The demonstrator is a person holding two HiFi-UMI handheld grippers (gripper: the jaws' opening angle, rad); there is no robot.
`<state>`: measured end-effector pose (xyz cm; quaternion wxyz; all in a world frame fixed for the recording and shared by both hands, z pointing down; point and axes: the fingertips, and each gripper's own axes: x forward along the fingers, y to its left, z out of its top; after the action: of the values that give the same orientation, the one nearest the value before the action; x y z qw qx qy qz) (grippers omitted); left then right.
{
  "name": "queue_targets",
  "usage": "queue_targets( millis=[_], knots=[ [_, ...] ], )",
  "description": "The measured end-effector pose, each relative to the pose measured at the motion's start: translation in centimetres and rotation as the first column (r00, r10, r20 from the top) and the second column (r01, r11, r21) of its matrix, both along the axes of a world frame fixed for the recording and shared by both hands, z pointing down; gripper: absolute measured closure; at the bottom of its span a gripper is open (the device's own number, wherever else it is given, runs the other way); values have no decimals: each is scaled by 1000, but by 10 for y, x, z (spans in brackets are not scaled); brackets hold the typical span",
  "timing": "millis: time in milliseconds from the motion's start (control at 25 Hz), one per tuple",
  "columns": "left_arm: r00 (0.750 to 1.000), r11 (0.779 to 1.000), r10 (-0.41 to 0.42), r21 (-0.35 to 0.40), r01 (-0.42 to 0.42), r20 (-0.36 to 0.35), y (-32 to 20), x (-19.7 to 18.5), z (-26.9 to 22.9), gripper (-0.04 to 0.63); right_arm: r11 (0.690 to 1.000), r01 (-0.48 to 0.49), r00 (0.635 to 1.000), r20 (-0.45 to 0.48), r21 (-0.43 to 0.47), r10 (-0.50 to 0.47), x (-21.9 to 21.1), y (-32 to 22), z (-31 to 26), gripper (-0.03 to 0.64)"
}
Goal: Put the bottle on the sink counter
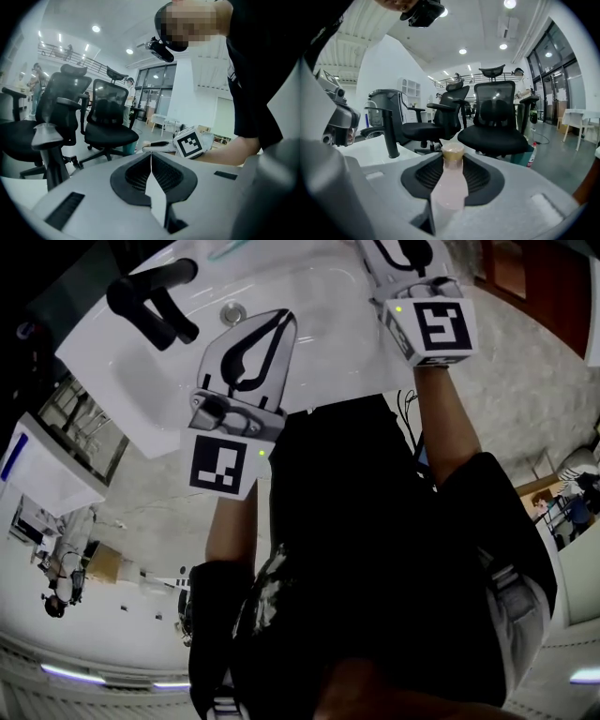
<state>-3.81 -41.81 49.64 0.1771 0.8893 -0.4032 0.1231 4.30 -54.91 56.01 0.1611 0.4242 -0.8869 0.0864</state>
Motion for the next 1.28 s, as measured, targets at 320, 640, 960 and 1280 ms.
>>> queue_targets(
  millis=[320,640,960,1280],
  knots=[
    [1000,1000,-15,-3,15,13,-5,-7,8,580,1000,2,1000,-15,-6,-2,6,2,15,494],
    [1000,999,-23,29,23,-1,-9,-8,6,580,999,-32,999,-13,10,32,0,-1,20,482],
    [999,995,-49,88,49,-8,12,-10,-19,580,987,-89,996,18,136,88,14,12,-36,385],
    [995,984,-101,142,103,-21,79,-36,-61,580,956,-131,983,158,263,91,23,104,-148,621]
  ],
)
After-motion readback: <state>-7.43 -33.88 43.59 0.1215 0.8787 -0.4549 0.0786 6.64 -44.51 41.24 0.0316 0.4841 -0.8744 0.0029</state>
